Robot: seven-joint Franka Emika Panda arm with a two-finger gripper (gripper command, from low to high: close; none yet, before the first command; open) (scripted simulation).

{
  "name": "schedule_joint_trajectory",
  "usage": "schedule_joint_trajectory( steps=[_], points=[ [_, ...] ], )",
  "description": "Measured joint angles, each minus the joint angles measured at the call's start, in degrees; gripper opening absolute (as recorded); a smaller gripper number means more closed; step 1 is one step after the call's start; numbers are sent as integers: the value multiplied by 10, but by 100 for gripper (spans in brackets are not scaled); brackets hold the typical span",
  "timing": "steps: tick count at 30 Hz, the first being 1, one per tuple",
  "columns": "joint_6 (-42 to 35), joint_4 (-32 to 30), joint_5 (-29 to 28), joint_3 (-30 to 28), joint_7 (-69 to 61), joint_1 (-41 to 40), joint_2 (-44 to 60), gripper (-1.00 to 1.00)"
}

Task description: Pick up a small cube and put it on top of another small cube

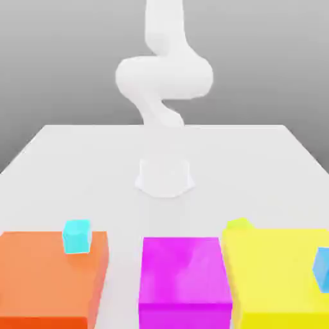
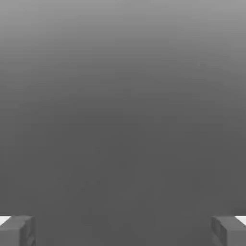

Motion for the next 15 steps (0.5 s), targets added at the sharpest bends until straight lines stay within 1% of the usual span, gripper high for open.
schedule_joint_trajectory(
  steps=[9, 15],
  points=[
    [131, -165, 54, 65, 19, 83, 148, 0],
    [229, -286, 76, 130, 46, 141, 262, 0]
  ],
)
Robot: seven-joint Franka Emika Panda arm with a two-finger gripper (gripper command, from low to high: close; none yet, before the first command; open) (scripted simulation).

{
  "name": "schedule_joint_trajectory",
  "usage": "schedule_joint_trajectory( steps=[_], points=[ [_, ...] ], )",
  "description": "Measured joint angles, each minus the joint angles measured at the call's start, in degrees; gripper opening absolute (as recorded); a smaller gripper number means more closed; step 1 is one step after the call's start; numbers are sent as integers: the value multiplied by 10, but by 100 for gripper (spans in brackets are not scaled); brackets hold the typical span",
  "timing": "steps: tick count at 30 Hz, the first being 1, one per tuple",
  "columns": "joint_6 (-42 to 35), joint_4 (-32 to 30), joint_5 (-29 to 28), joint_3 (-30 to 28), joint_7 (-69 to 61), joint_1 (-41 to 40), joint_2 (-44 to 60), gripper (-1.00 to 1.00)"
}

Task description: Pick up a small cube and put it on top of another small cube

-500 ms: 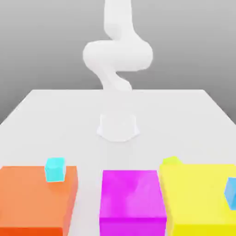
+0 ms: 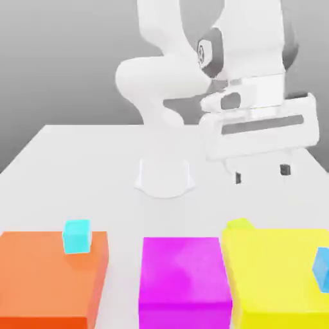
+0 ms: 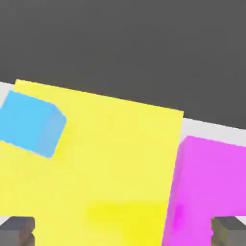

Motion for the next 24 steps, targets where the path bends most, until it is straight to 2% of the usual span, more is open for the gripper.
schedule_joint_trajectory(
  steps=[2, 4, 7, 10, 11, 17, 20, 24],
  points=[
    [47, -40, -7, 27, 22, 16, 58, 0],
    [108, -54, -63, 33, 72, 23, 138, 0],
    [167, -49, -153, -39, 138, 75, 214, 0],
    [219, -39, -185, -121, 163, 152, 277, 0],
    [231, -37, -185, -137, 164, 169, 291, -100],
    [238, -35, -187, -145, 167, 177, 299, -100],
    [207, -42, -178, -111, 158, 143, 262, -100],
    [142, -57, -95, -66, 98, 125, 182, -100]
  ],
)
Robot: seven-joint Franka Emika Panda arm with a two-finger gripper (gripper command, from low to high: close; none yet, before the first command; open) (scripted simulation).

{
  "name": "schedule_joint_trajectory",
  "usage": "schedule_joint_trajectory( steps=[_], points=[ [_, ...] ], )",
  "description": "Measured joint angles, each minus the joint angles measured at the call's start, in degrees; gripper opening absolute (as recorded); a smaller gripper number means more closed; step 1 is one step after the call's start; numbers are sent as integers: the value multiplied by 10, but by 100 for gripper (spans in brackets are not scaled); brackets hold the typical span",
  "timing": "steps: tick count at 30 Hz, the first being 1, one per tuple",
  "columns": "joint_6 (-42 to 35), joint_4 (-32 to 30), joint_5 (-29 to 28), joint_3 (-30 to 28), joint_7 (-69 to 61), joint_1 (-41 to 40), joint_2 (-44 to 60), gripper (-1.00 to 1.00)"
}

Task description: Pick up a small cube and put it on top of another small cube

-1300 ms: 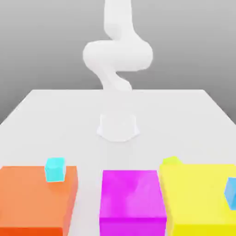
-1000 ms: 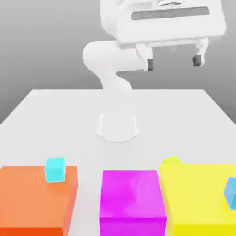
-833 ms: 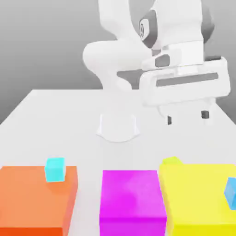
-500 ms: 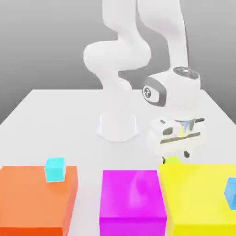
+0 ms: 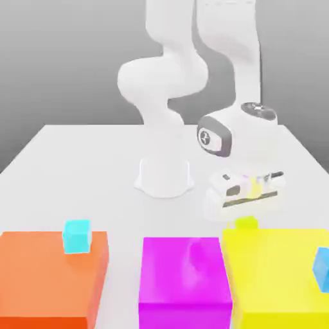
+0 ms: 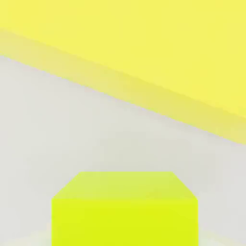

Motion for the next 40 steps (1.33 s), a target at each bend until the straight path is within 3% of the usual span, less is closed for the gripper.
schedule_joint_trajectory(
  steps=[6, 17, 31, 36, 37, 40],
  points=[
    [-75, 8, 11, -16, -77, 3, -55, -100],
    [-307, 92, 0, -124, -332, -117, -77, -100],
    [-335, 161, -87, -301, -464, -311, -179, -100],
    [-240, 142, -55, -319, -488, -307, -101, -100],
    [-226, 140, -50, -320, -492, -306, -90, 100],
    [-226, 140, -50, -320, -492, -306, -90, 100]
  ],
)
